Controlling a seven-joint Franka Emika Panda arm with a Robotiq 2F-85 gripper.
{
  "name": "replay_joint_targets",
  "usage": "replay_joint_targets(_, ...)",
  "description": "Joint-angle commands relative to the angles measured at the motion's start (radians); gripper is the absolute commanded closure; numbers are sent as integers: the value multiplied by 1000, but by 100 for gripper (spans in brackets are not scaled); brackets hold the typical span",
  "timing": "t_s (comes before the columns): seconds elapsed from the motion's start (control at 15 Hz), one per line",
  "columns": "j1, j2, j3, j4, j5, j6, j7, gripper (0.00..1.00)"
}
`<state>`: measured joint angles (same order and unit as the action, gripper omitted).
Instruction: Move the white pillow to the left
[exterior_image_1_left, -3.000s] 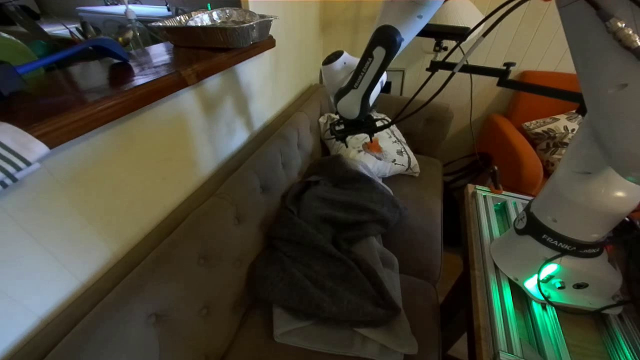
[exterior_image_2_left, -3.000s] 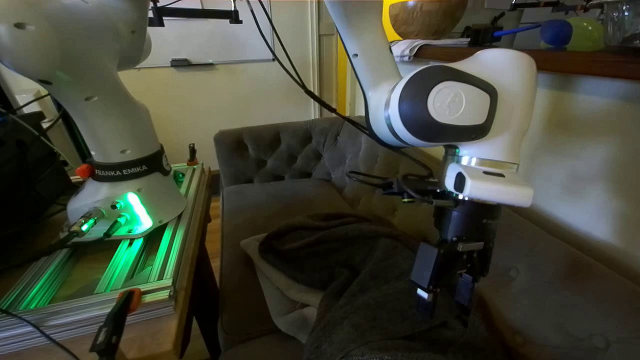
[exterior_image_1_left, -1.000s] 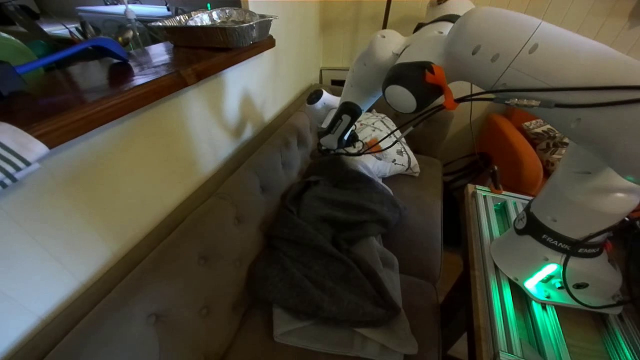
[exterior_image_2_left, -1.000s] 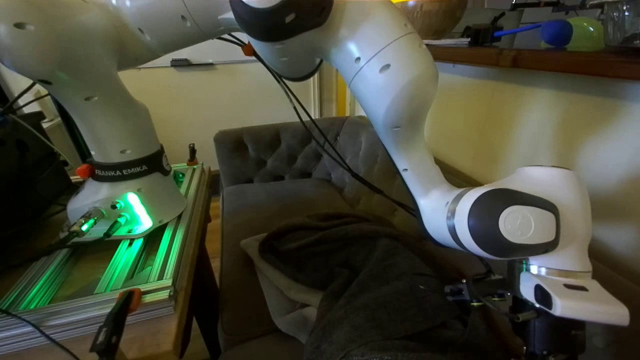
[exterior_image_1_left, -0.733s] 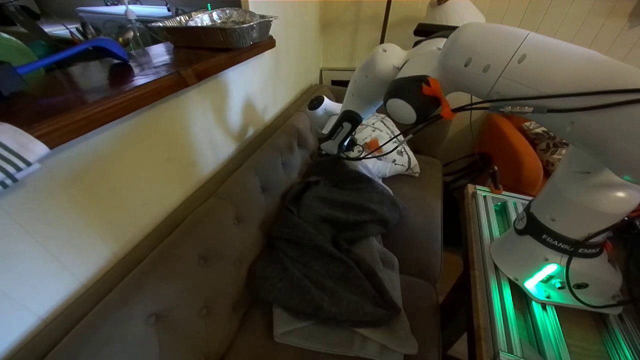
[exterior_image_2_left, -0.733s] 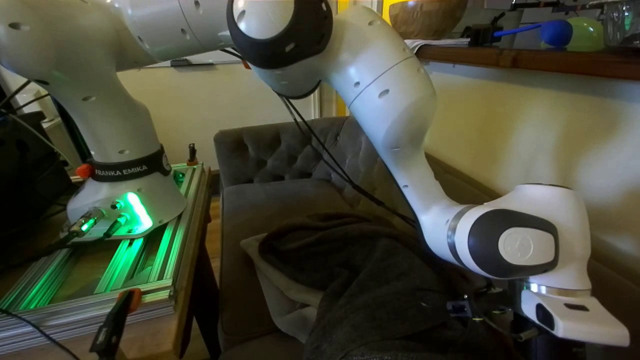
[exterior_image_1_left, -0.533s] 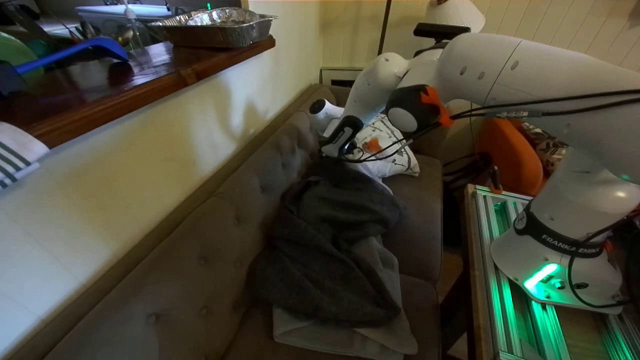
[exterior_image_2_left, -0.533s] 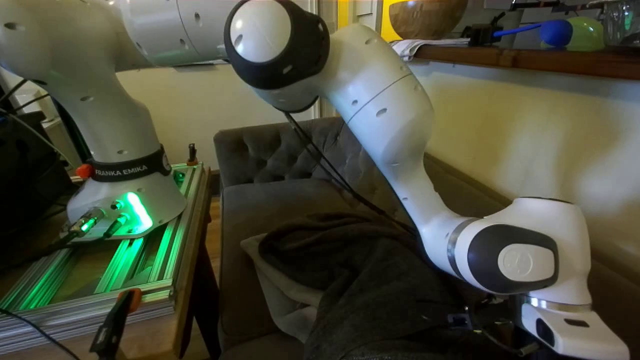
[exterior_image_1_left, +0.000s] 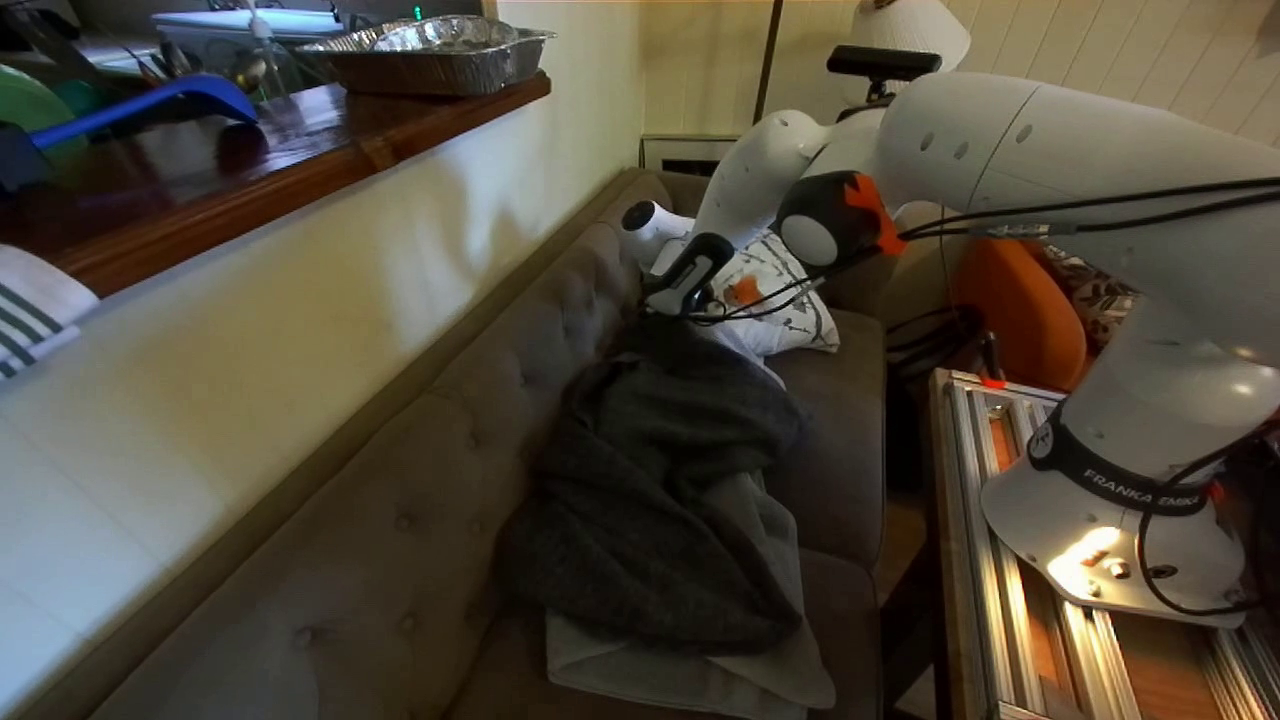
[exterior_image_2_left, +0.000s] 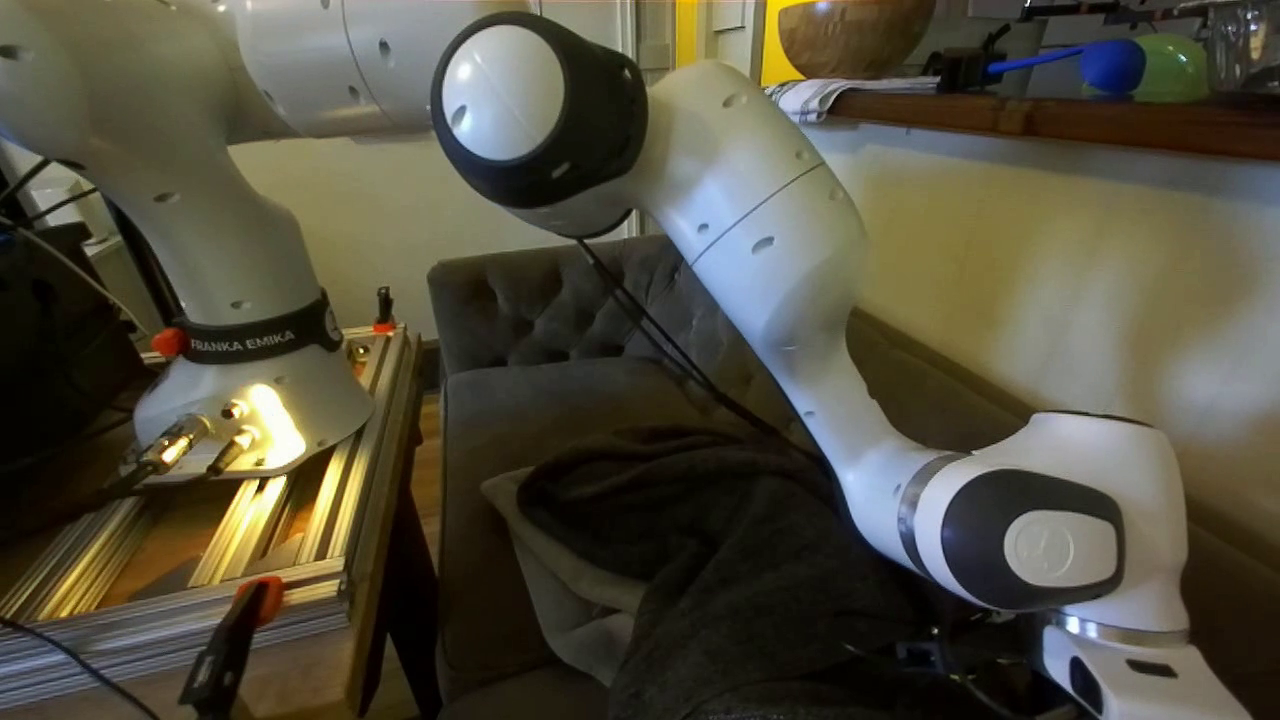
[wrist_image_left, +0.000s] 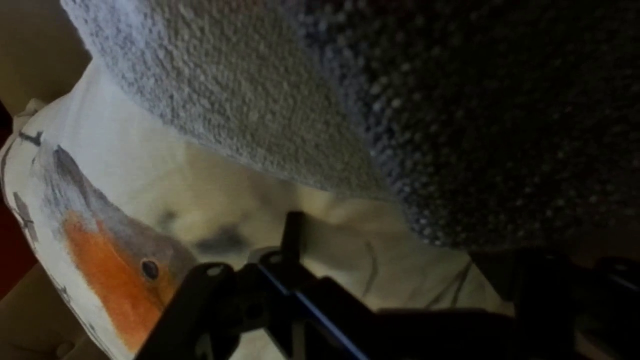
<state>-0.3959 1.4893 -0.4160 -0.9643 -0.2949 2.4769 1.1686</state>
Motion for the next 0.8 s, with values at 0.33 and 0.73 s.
replay_joint_targets(0.33,-34,16,56,66,-58,-77,52,82)
replay_joint_targets(0.73,-28,15,72,88,-42,-150,51,100)
